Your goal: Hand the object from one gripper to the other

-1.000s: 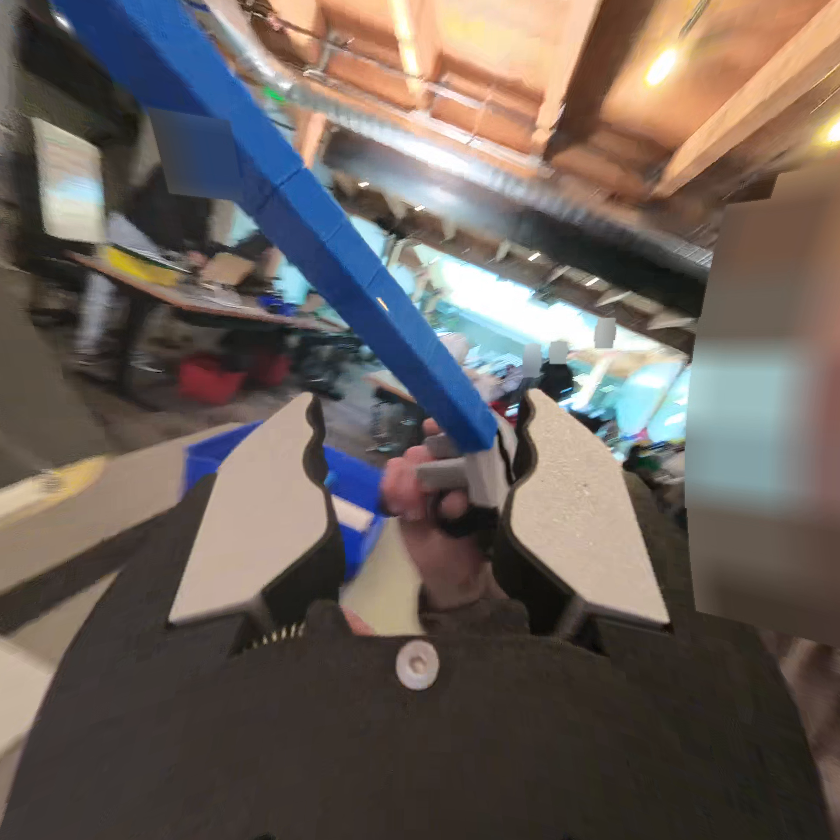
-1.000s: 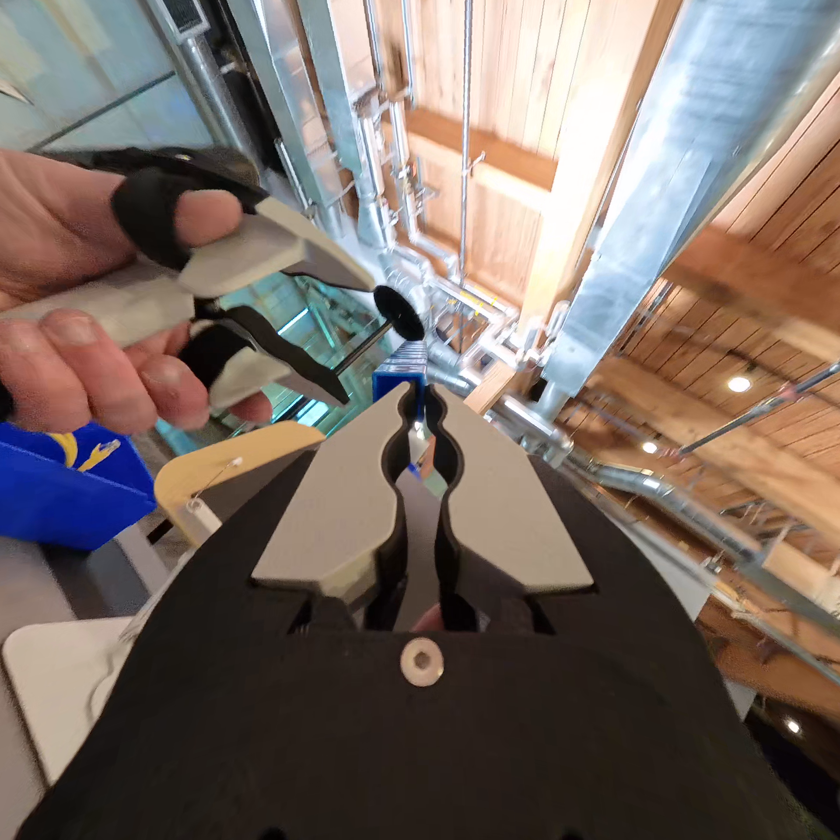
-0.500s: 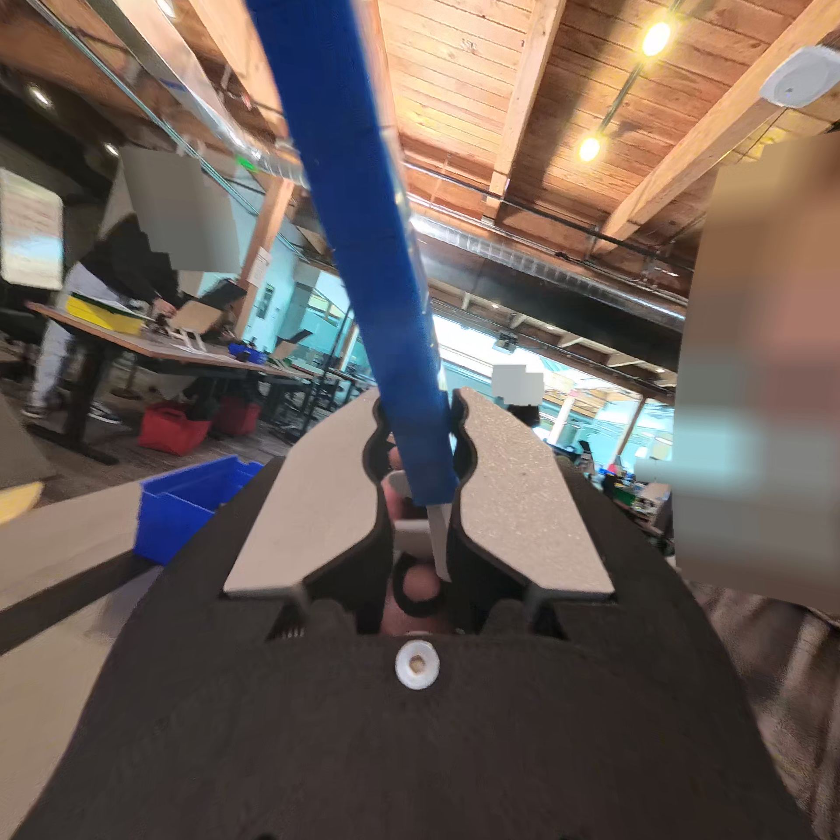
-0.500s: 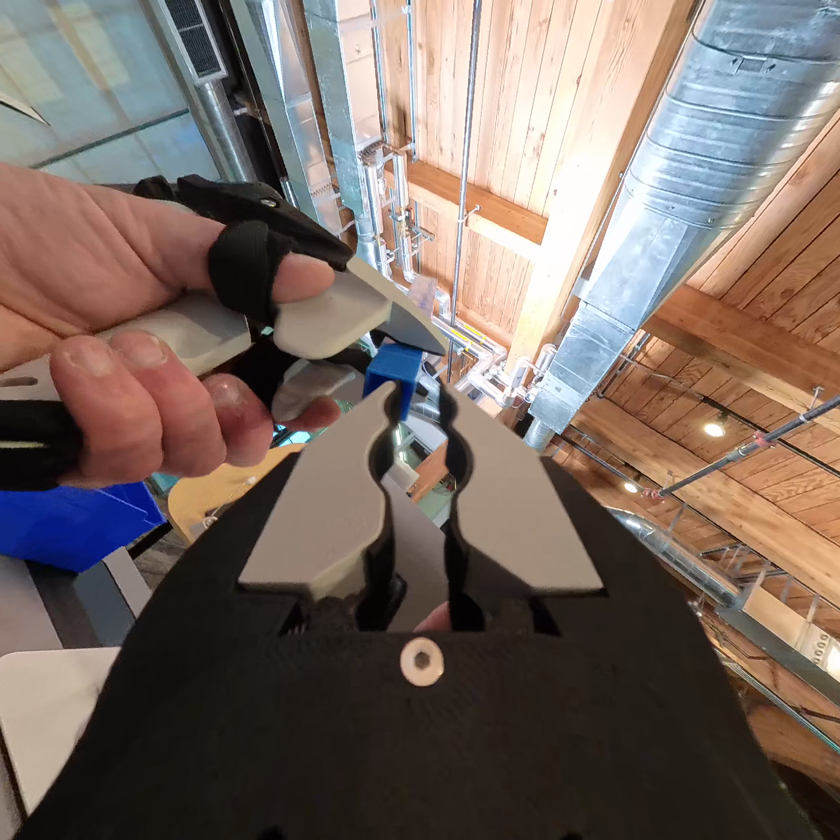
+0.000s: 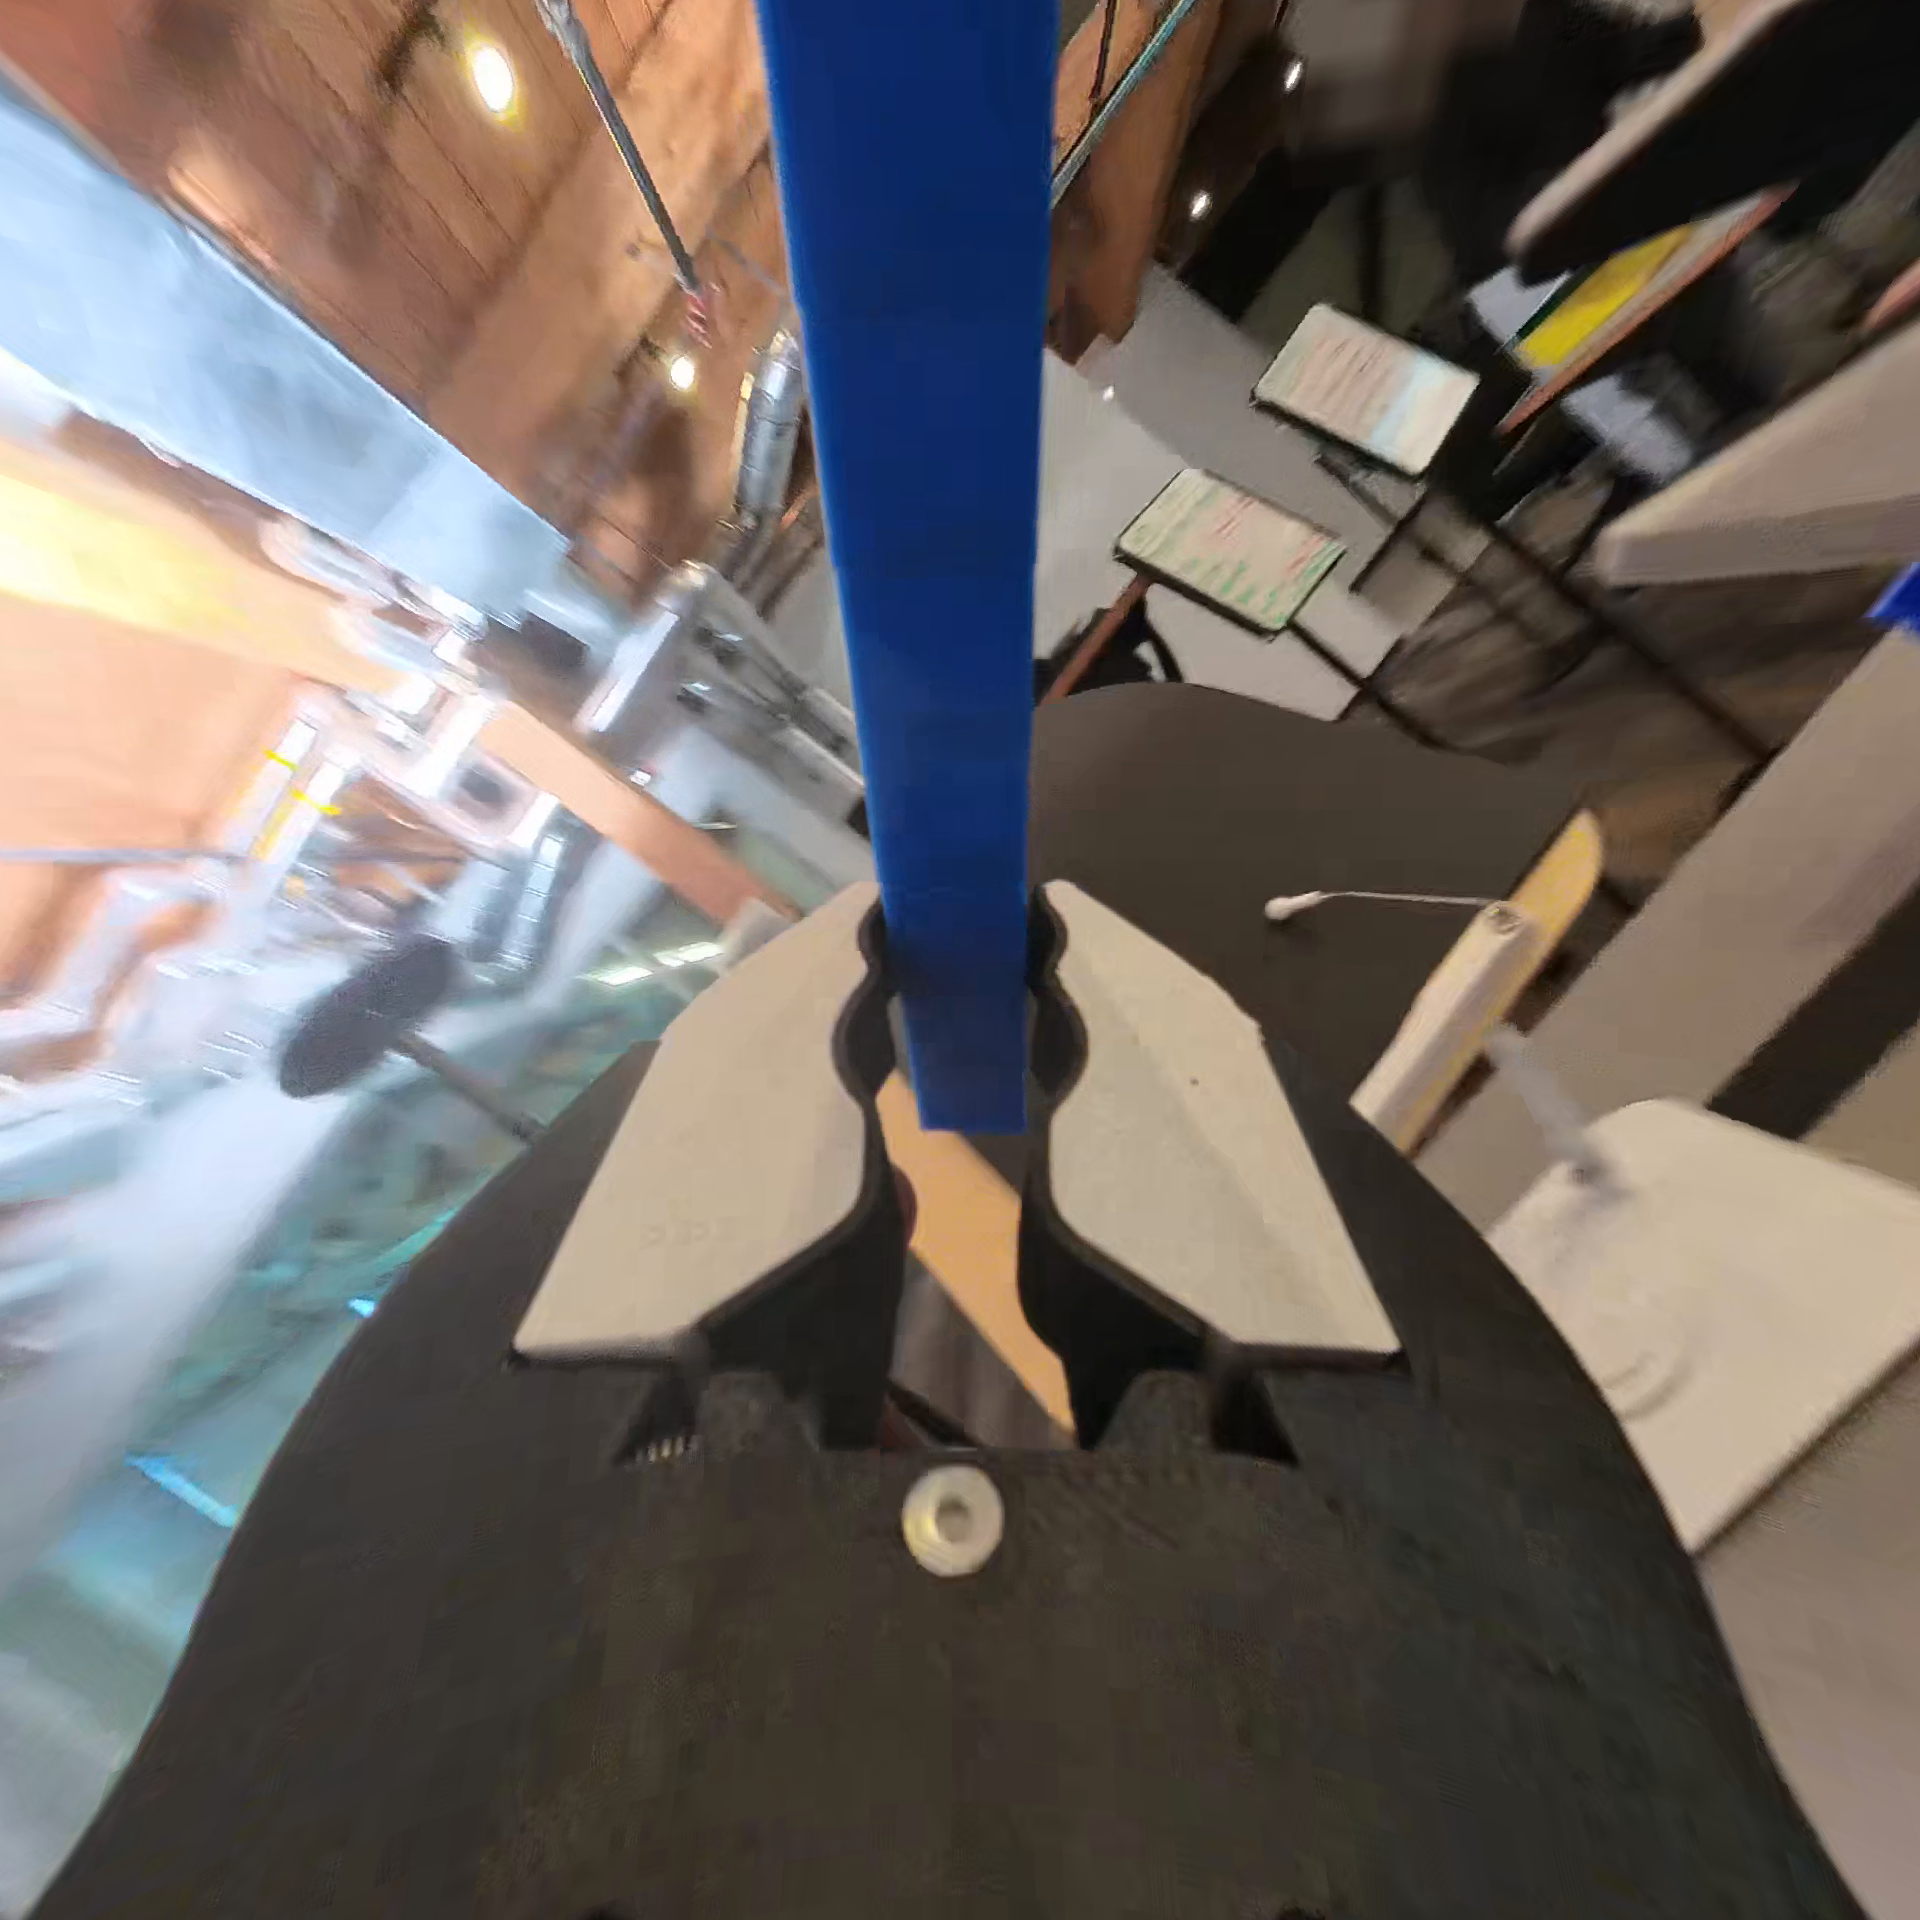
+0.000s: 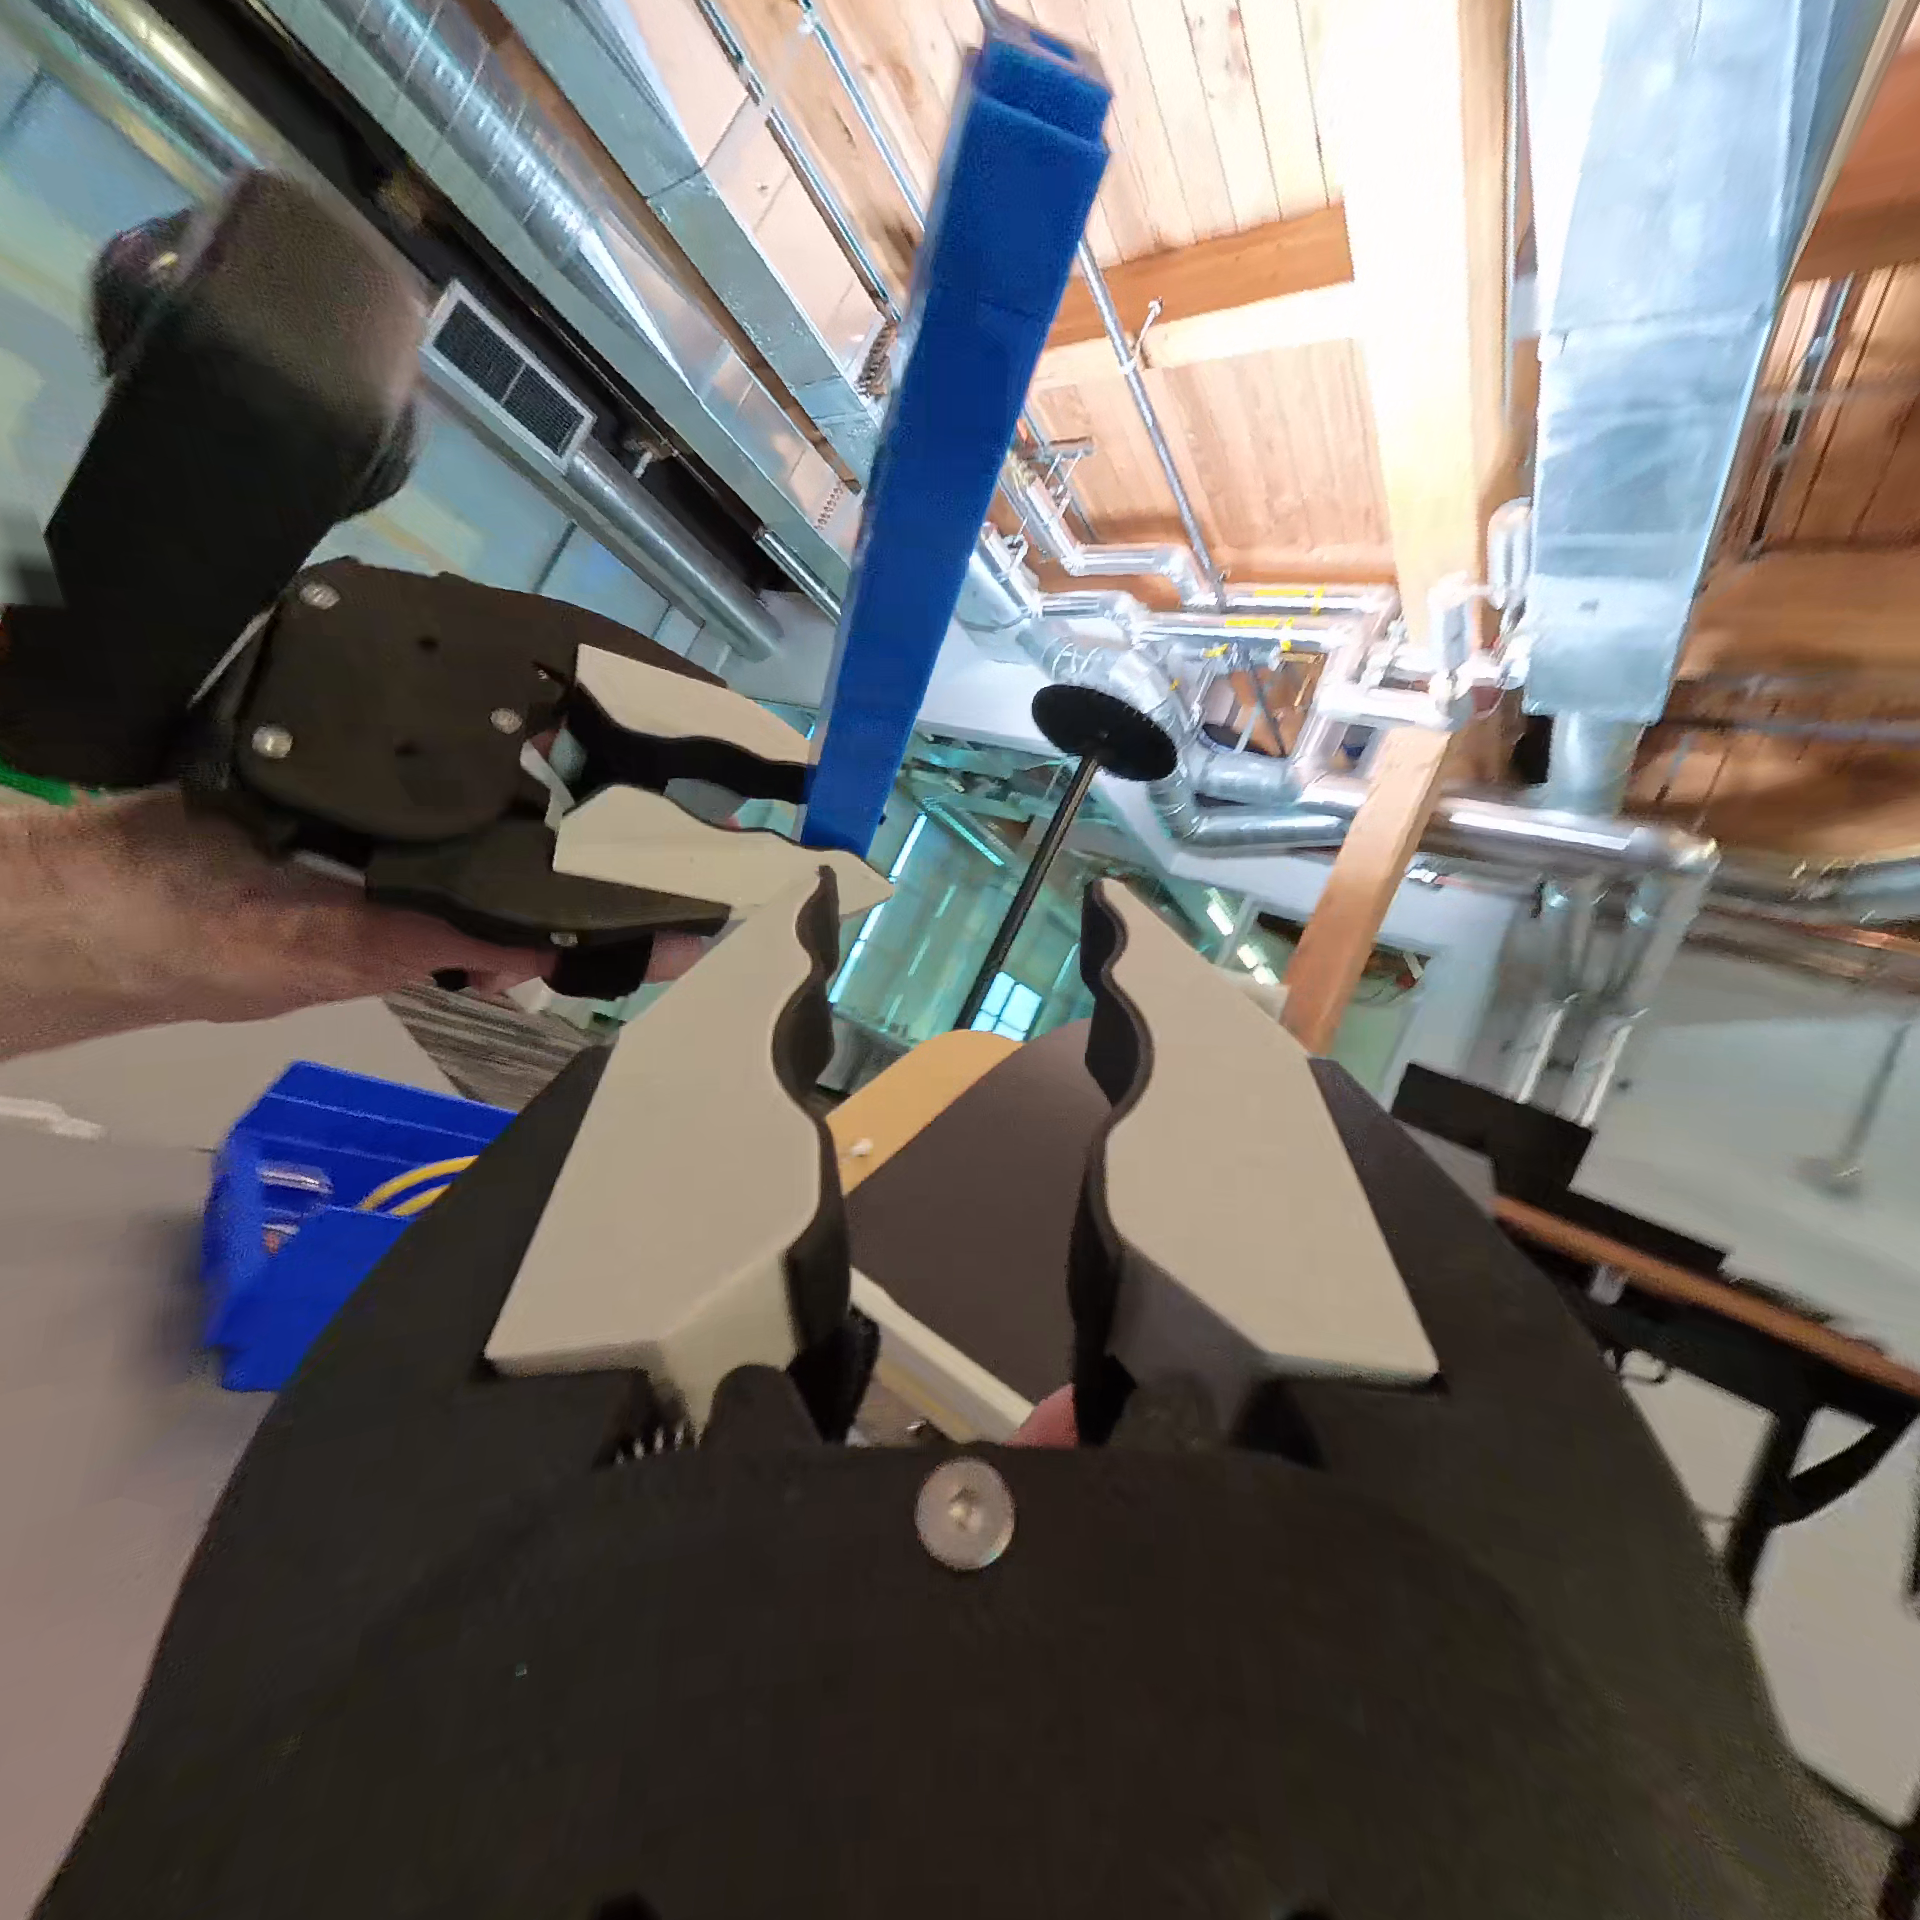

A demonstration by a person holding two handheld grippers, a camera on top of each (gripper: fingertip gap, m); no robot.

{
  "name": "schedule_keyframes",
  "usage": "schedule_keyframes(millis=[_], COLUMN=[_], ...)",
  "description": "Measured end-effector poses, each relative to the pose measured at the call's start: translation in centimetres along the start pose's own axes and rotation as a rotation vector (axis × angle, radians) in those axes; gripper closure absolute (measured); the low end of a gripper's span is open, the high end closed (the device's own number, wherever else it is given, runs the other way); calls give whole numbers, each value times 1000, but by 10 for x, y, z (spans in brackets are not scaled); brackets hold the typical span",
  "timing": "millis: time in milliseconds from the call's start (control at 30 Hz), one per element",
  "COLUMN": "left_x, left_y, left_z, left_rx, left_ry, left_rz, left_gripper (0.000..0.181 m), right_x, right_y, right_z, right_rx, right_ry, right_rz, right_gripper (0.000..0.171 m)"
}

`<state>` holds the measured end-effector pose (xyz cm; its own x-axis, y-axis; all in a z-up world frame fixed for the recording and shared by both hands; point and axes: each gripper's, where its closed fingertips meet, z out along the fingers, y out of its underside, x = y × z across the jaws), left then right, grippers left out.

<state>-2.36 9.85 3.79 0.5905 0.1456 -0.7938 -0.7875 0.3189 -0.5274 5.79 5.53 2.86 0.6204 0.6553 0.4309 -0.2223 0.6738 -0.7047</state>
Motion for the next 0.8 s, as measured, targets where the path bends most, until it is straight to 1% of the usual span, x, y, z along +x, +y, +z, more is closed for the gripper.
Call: schedule_keyframes(millis=[100,233,300,333,367,400,500,633,733,800], left_x=[9,33,45,51,55,56,59,63,64,64], left_y=[-7,-15,-18,-18,-19,-19,-21,-21,-22,-22], left_z=[0,0,0,1,1,1,4,7,7,5], left_rx=[-14,-8,-3,-3,0,2,4,-7,-11,-3], left_ry=[-40,-7,8,19,27,26,43,81,99,140], left_rz=[163,212,223,231,235,233,218,201,185,153], left_gripper=[159,159,159,159,159,159,158,159,159,144], right_x=[-2,-3,0,0,1,2,-2,1,2,6], right_y=[1,-3,-5,-5,-6,-7,-9,-8,-11,-14], right_z=[1,2,1,0,-1,-1,-2,-2,-3,-4], right_rx=[2,20,33,40,45,46,51,37,46,52], right_ry=[-16,-11,5,9,12,16,-13,-20,-18,-1], right_rz=[53,125,150,145,133,125,111,110,71,42], right_gripper=[122,123,130,136,144,148,151,152,152,152])
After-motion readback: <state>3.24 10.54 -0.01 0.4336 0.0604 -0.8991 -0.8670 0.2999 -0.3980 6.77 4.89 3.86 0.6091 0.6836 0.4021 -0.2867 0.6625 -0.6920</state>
